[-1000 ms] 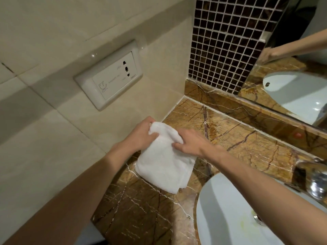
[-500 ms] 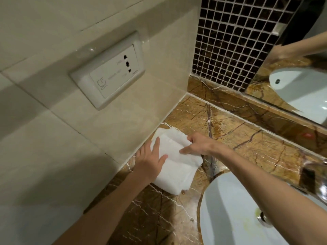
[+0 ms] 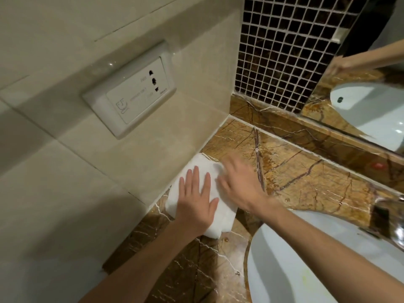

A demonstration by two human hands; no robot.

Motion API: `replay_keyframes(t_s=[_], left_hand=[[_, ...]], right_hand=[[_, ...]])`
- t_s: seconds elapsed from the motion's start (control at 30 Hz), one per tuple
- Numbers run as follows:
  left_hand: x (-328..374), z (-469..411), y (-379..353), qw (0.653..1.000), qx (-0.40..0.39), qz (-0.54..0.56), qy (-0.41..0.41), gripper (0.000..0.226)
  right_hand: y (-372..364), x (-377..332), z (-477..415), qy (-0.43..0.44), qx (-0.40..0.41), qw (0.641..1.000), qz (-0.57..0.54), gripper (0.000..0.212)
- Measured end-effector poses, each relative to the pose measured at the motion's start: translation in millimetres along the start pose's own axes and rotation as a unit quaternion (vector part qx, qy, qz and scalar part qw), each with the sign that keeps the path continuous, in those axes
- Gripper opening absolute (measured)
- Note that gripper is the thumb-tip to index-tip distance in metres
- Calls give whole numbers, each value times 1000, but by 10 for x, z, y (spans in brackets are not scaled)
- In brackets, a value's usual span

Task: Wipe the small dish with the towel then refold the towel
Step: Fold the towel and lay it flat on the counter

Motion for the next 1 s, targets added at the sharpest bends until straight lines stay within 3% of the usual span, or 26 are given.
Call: replay_keyframes(t_s=[0.07,0.13,0.3,0.7,0.83,1.0], left_hand=[[33,2,-51,1000,-21,-3,-4,61],[-16,-17,-97,999,-31,7,-18,58],[-265,-139,-116,997,-27,-33,-68,56],[-300,-99,-175,998,-47,-29,-38,58],[-305,8,-190,999,-37,-9,-26,57],[-314,-48,-198,995,-95,-43,-4,64]], right_hand=[[-181,-30,114,54,-131,989,45,59],[-291,7,166,27,-178,982,49,61],[-338,-160,168,6,-158,987,21,63],[-334,-297,154,-54,-185,980,51,61],[-235,-417,207,-32,-140,986,83,61],[-209,-426,269,-34,-209,974,81,59]])
Point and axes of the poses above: each hand's wrist, its own z-axis away from the middle knuckle, its own y-axis out of the back of the hand, x = y × z, the point moved 2 cm from there along -z, towards the middle knuckle, and after that the axes turned 8 degrees about y, right-handed, at the moved point
